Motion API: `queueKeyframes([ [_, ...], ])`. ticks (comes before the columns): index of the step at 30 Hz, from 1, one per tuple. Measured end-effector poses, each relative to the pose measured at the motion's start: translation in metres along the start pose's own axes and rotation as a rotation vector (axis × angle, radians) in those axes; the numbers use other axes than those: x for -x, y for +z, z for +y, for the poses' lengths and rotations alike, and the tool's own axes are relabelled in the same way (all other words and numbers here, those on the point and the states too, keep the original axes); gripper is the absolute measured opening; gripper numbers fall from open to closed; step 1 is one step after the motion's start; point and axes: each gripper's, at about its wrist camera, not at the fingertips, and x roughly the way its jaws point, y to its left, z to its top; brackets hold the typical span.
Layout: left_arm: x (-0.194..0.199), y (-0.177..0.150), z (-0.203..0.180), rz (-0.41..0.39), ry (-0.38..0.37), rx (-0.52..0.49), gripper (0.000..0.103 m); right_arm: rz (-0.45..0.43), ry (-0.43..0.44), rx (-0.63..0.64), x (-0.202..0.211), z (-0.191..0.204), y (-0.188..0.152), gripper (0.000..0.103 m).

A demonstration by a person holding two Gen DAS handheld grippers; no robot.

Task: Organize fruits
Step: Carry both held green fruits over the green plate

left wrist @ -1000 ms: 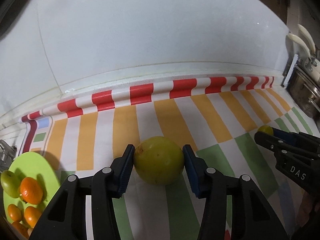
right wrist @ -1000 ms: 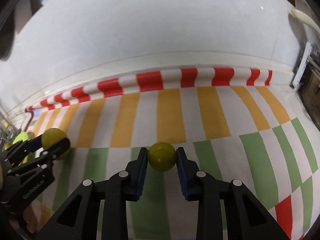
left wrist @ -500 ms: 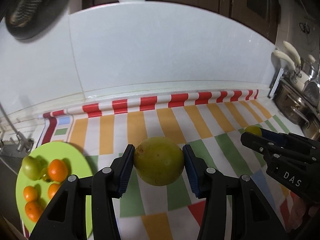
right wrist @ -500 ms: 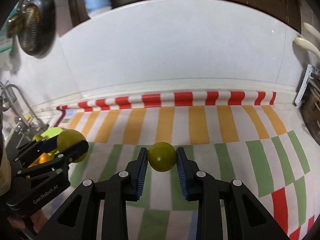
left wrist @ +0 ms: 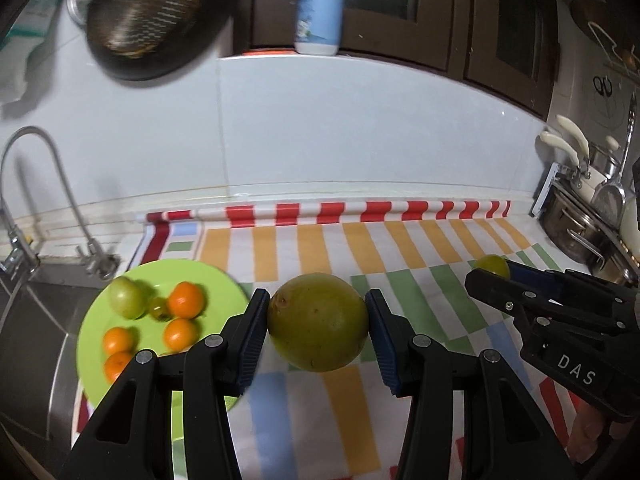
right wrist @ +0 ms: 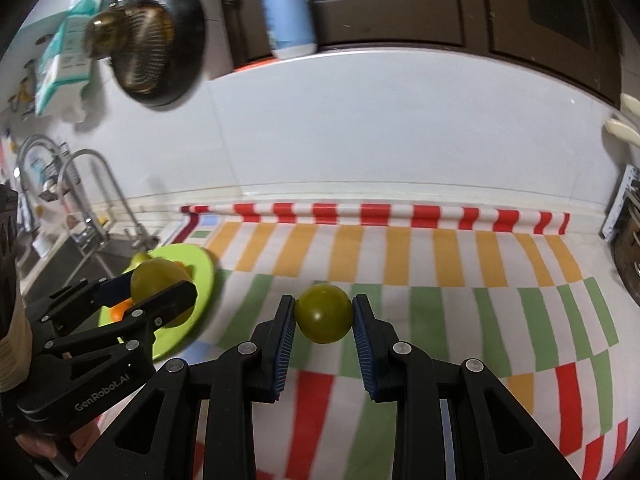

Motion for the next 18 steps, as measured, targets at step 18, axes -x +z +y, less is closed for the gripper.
queueKeyframes([
  [18,0.064,-0.021,0.081,-0.047,0.083,0.028,0.048,-0.034,0.106,0.079,0.016,0.098,-0.002,0.03],
])
